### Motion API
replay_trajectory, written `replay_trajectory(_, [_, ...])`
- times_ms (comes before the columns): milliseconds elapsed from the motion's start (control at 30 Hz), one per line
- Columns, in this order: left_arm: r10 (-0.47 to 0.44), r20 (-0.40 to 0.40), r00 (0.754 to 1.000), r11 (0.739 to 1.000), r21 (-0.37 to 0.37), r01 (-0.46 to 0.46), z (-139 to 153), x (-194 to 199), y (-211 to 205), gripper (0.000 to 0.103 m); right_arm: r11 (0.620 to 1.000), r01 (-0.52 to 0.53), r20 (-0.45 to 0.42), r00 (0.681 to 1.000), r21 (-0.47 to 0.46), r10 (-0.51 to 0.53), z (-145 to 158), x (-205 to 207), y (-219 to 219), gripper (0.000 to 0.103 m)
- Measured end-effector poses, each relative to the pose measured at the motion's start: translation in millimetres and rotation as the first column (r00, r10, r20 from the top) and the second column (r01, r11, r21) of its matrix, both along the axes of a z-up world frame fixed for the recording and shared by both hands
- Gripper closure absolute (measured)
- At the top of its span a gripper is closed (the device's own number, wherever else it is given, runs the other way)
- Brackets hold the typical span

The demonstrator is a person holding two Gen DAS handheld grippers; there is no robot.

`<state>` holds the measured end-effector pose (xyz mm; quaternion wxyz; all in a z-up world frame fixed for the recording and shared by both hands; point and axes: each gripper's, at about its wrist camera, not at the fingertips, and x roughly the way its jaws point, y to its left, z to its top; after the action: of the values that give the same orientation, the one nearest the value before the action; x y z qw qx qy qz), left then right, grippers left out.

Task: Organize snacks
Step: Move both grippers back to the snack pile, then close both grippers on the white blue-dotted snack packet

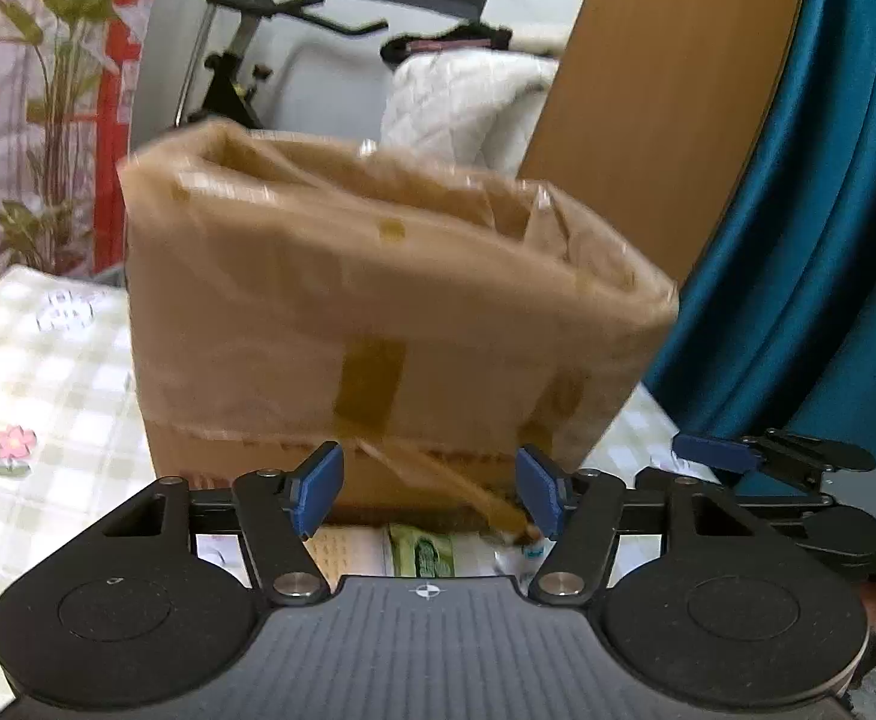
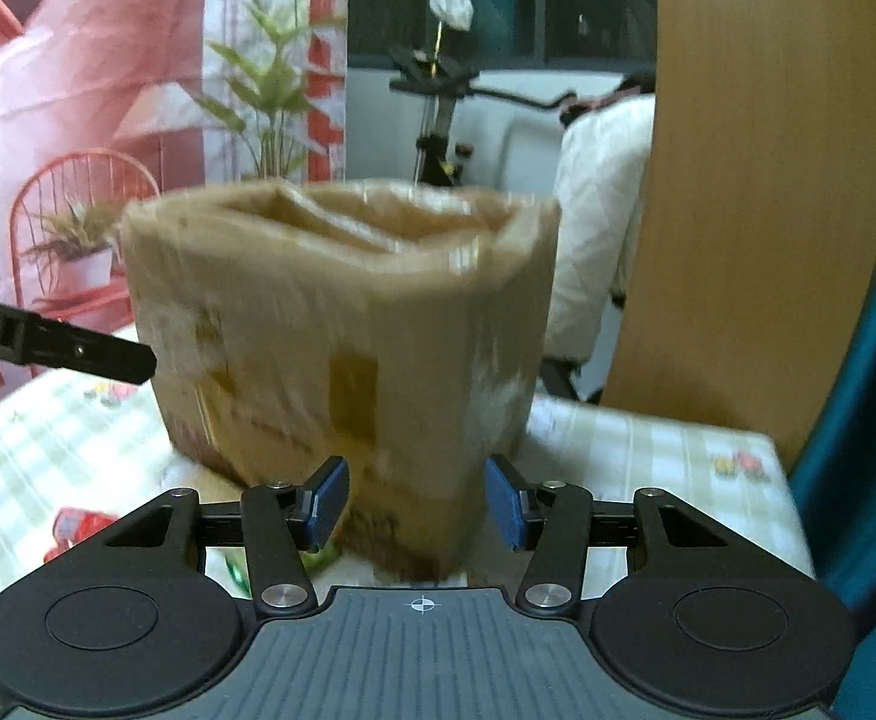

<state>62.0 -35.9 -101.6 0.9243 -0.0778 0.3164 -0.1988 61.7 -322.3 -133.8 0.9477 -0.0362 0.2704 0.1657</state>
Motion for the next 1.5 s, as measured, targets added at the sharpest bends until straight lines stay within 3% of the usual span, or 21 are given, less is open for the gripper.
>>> replay_trajectory(333, [-0.079,-0.099,0.992,0.996,0.027,0.083,-32,7,-25,0.048,0.998,0.034,-0.132,0.991,0.056,-0.027,-53,12,-34,0.061])
replay_trajectory(533, [-0.147,-0.187,0.971,0.989,-0.015,0.147,-53,10,-42,0.049,0.995,-0.065,-0.160,0.986,-0.071,0.053,-76,5,-20,0.061])
replay_trajectory(900, [-0.141,-0.266,0.954,0.990,-0.021,0.141,-78,24,-61,0.053,0.994,-0.097,-0.162,0.981,0.058,0.106,-86,23,-23,0.062])
replay_trajectory(1233, [-0.174,-0.302,0.937,0.985,-0.041,0.170,-96,37,-79,0.053,0.974,-0.038,-0.220,0.972,0.224,0.088,-101,24,-44,0.075])
replay_trajectory(1500, [-0.206,-0.331,0.921,0.978,-0.046,0.202,-121,52,-100,0.053,0.964,-0.009,-0.237,0.969,0.267,0.074,-107,21,-50,0.075])
